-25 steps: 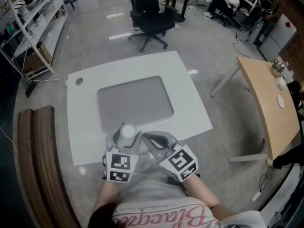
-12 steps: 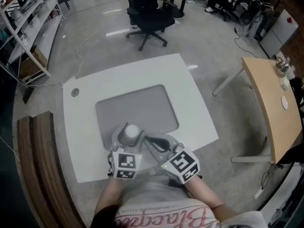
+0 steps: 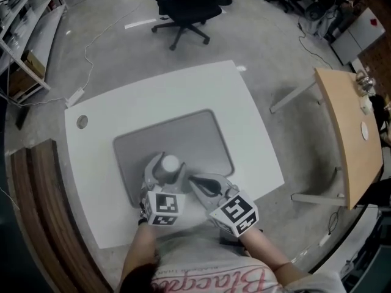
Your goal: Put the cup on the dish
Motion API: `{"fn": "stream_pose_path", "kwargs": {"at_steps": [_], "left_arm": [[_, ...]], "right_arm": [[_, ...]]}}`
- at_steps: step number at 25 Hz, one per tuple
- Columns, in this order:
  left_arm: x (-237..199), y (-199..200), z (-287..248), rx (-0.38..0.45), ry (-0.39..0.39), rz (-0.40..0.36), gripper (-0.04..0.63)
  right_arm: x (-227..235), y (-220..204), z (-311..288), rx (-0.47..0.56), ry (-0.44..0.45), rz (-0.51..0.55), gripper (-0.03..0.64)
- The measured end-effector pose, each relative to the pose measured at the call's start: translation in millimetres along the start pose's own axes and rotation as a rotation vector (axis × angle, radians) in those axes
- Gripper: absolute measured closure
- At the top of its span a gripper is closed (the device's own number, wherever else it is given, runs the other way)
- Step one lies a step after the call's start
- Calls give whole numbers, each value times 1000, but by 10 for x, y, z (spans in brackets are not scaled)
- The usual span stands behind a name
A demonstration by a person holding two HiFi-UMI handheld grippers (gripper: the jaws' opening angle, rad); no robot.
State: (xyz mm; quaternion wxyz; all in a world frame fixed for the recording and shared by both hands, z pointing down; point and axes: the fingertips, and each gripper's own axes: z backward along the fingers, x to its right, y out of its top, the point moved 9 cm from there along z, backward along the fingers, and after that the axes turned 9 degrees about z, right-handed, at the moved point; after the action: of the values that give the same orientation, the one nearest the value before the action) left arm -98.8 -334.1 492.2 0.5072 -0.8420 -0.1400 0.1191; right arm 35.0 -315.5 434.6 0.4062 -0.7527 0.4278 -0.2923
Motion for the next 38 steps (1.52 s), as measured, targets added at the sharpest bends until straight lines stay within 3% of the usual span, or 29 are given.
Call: {"fn": "stream_pose_path", "kwargs": {"at_steps": [15,20,28,31,37,38], "left_arm": [[-101,-92,-215,-50,-76,24,333],[-216,-44,-182,-50,-52,62,251],[-184,118,206,8,0,42,243],[-97,158,399,24,15,21,289],[34,183,733,83,70,27,466],[55,193,780,94,85,24,520]], "right_arm": [[-19,-142,-11,-45,-22,-7,617],[-104,-81,33,-19,-26,24,617],[-224,-16,175,92,-38,42,627],[-288,39,224,115,-38,88,627],[-403,47,335,138,-56,121,626],[-422,48,358,142,-56,124,626]]}}
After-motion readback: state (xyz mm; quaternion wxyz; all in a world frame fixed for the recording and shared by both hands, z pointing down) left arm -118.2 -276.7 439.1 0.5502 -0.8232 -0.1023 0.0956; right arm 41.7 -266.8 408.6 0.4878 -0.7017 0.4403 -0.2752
